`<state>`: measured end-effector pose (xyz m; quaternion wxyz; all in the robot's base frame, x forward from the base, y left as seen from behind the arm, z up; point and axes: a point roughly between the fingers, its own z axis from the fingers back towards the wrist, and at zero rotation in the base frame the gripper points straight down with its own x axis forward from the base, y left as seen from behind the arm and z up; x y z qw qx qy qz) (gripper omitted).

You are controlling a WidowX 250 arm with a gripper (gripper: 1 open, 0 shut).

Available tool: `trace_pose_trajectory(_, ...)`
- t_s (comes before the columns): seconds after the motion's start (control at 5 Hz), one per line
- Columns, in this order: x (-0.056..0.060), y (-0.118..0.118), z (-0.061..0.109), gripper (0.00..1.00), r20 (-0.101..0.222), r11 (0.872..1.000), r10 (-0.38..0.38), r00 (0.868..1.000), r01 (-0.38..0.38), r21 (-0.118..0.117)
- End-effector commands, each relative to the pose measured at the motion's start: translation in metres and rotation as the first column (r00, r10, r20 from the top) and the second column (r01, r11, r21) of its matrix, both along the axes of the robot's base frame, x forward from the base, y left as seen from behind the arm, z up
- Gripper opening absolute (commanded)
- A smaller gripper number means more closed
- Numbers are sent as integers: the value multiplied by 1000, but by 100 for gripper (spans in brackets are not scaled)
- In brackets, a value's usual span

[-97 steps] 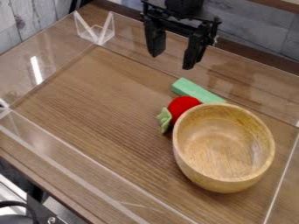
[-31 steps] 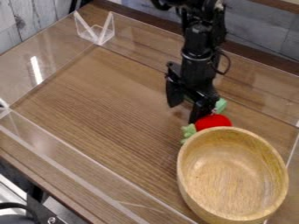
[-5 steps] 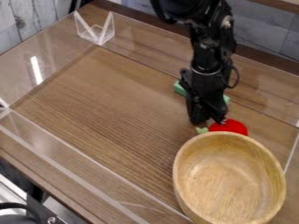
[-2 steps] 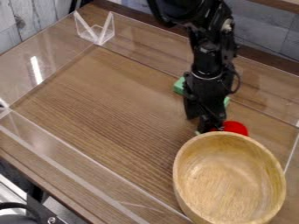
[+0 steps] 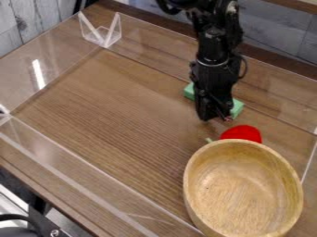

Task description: Move the red fruit to the right

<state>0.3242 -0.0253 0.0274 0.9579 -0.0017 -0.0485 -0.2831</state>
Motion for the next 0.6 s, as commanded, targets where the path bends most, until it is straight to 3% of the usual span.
trace_pose_trajectory(0.0, 16, 0, 17, 0, 52, 1000, -17, 998, 18, -15)
trace_pose_trajectory(0.2, 14, -7, 16, 0, 43, 1000, -10, 999, 11, -25)
trace_pose_trajectory(0.4, 12, -12, 14, 100, 31, 999, 3, 1000, -2, -36)
